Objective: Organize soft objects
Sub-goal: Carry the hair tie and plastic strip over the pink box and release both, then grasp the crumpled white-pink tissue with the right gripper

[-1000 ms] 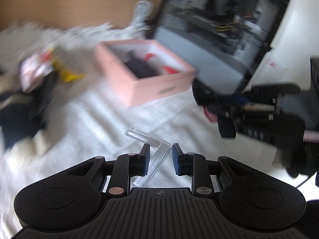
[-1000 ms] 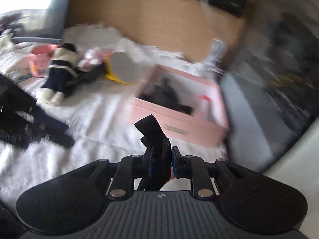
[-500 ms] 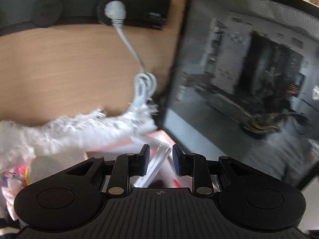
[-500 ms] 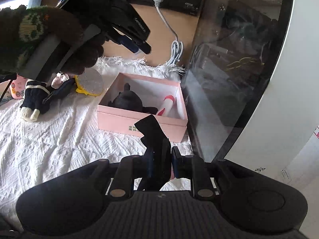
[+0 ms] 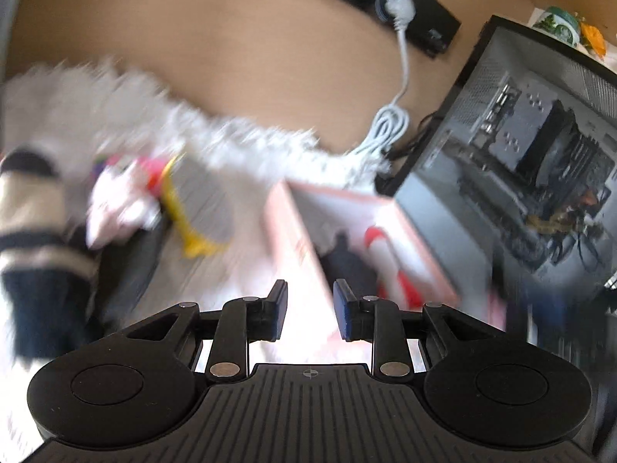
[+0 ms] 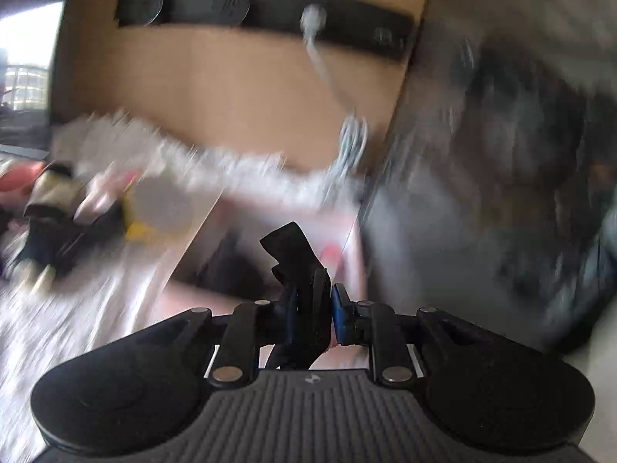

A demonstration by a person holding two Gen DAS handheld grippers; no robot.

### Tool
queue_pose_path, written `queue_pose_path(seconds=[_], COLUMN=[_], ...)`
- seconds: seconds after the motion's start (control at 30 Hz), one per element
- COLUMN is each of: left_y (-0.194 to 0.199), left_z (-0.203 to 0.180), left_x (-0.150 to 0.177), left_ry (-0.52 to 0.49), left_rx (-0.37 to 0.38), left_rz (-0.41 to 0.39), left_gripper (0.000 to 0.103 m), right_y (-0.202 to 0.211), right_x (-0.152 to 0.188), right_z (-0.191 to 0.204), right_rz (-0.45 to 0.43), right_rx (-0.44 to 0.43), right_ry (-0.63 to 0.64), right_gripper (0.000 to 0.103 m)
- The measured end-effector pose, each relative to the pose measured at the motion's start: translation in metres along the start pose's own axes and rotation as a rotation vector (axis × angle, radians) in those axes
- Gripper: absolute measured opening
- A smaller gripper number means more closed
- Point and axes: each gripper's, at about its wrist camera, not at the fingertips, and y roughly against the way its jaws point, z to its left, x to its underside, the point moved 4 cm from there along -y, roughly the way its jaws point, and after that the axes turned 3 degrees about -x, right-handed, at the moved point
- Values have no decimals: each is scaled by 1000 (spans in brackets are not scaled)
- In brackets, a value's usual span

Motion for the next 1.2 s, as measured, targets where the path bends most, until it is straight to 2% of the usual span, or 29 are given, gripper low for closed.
queue_pose_path(seconds=[0.03,0.1,0.13,0.2,0.3,0.4,0.5,0.57,0.63,0.7,0.77,0.87,0.97,1.0,1.03,1.1,1.2], left_y=[4,12,17,26,43,59,75,85,96,107,115,123,124,123,122,120,112], left_z=[3,13,18,29,51,77,100,113,123,133,140,149,159,162,163,165,162], left_x=[8,24,31,45,57,60,60,59,61,66,70,75,74,73,72,68,61], left_ry=[4,14,15,-1,6,57,91,114,133,144,146,143,141,142,143,135,98], left_rx=[-20,-84,-111,-168,-240,-298,-344,-351,-348,-343,-334,-318,-300,-290,-280,-262,-238], left_rz=[11,30,34,38,29,17,1,0,7,21,34,53,76,86,93,96,86], left_gripper=[29,29,29,29,29,29,29,29,29,29,29,29,29,29,29,29,29], right_y=[-11,-36,-47,-60,-63,-65,-76,-85,-88,-93,-106,-141,-177,-187,-193,-192,-159], right_x=[-18,-47,-56,-64,-58,-44,-37,-39,-46,-58,-72,-87,-87,-83,-79,-74,-69], right_z=[-4,-11,-12,-8,19,69,129,161,187,207,227,250,264,267,267,263,241], right_rz=[-22,-32,-23,-31,-34,-42,-30,-26,-32,-47,-47,25,96,126,153,188,134], right_rx=[15,-10,-13,-19,-110,-173,-192,-238,-327,-368,-377,-400,-364,-358,-354,-351,-344], right_ry=[1,-8,-10,-9,17,109,247,297,278,256,234,171,147,140,131,117,91], right_gripper=[21,47,66,67,69,70,69,66,66,65,65,65,65,60,40,21,17])
